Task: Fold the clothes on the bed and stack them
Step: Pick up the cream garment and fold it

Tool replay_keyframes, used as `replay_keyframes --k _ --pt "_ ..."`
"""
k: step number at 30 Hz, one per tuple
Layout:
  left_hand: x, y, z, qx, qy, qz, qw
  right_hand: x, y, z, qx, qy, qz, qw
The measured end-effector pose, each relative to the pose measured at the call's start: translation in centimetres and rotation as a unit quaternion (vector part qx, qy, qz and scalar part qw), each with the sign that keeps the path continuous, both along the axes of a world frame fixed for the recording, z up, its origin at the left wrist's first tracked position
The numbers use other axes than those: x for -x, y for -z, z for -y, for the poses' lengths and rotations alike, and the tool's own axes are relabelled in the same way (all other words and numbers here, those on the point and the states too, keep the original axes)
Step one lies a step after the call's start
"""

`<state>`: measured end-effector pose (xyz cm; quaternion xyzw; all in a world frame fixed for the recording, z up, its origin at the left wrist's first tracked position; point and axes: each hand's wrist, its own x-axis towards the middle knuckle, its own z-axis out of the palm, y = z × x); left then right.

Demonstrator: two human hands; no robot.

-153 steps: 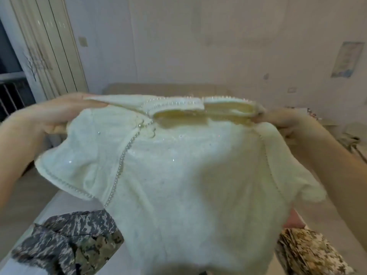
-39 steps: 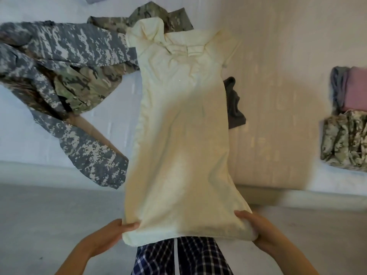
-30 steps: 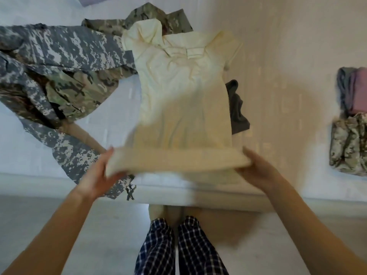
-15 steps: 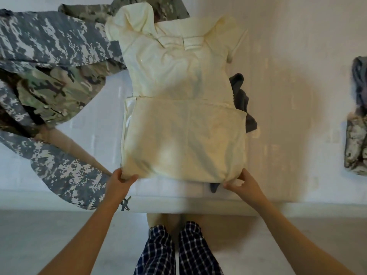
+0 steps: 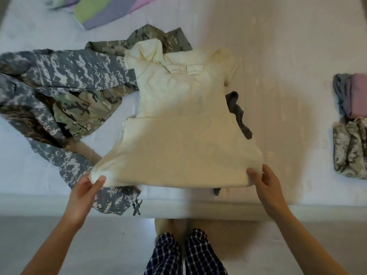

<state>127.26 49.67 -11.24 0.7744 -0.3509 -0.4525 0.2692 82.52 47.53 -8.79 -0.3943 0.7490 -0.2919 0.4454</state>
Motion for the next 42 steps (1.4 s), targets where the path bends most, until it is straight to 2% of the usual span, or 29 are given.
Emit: replay_keyframes --k 2,7,10,12,15,18,23,26,29,33,36,38,39,40,42 --pt "-0.9 -0.8 -2.5 -0.035 0.011 0.046 0.998 -0.3 0.1 -2.5 -0.053 -0.007 -0.003 0.999" --pt "-1.0 1.3 -7.0 -0.137 0.009 0.052 0.989 -1.6 3.2 -8.4 -0.165 0.022 -0.002 0.986" --pt "0.1 3.7 -6.9 -0.201 0.027 0.054 0.978 -1.9 6.0 -9.4 -0.232 0.017 -0.052 0.971" --pt "0.6 5.1 -5.2 -0.203 0.018 0.084 0.975 -1.6 7.4 -8.0 -0.255 0.047 -0.054 0.964" --pt "1.7 5.5 0.2 -0.167 0.050 0.117 0.978 -0.8 8.2 -2.7 -0.231 0.062 -0.084 0.967" --pt "3.5 5.4 8.2 -0.081 0.084 0.106 0.987 -0.3 8.1 6.0 -0.163 0.060 -0.111 0.979" --pt "6.9 4.6 22.4 0.048 0.025 0.102 0.993 0.5 8.4 21.5 -0.081 0.055 -0.124 0.987" --pt "7.7 5.2 29.0 0.107 -0.001 0.152 0.983 1.2 10.4 28.6 -0.070 0.054 -0.143 0.986" --pt "7.3 6.5 33.9 0.095 -0.054 0.153 0.982 1.9 13.1 32.6 -0.107 0.081 -0.140 0.981" --pt "6.5 8.2 36.6 0.069 -0.099 0.199 0.973 1.7 15.2 34.0 -0.153 0.160 -0.058 0.974" --pt "6.2 8.7 37.1 0.002 -0.149 0.134 0.980 0.5 14.4 34.3 -0.249 0.125 0.038 0.960" --pt "6.1 8.5 36.5 -0.037 -0.147 0.051 0.987 0.3 13.9 34.5 -0.298 0.088 0.029 0.950" --pt "6.1 8.3 36.0 -0.040 -0.147 0.037 0.988 0.4 13.7 34.6 -0.310 0.079 0.008 0.948" --pt "6.2 8.0 35.6 -0.025 -0.149 0.051 0.987 0.5 13.4 34.7 -0.308 0.070 -0.015 0.949" --pt "6.9 7.1 34.9 0.070 -0.143 0.115 0.980 0.5 12.8 35.1 -0.278 0.062 -0.058 0.957"
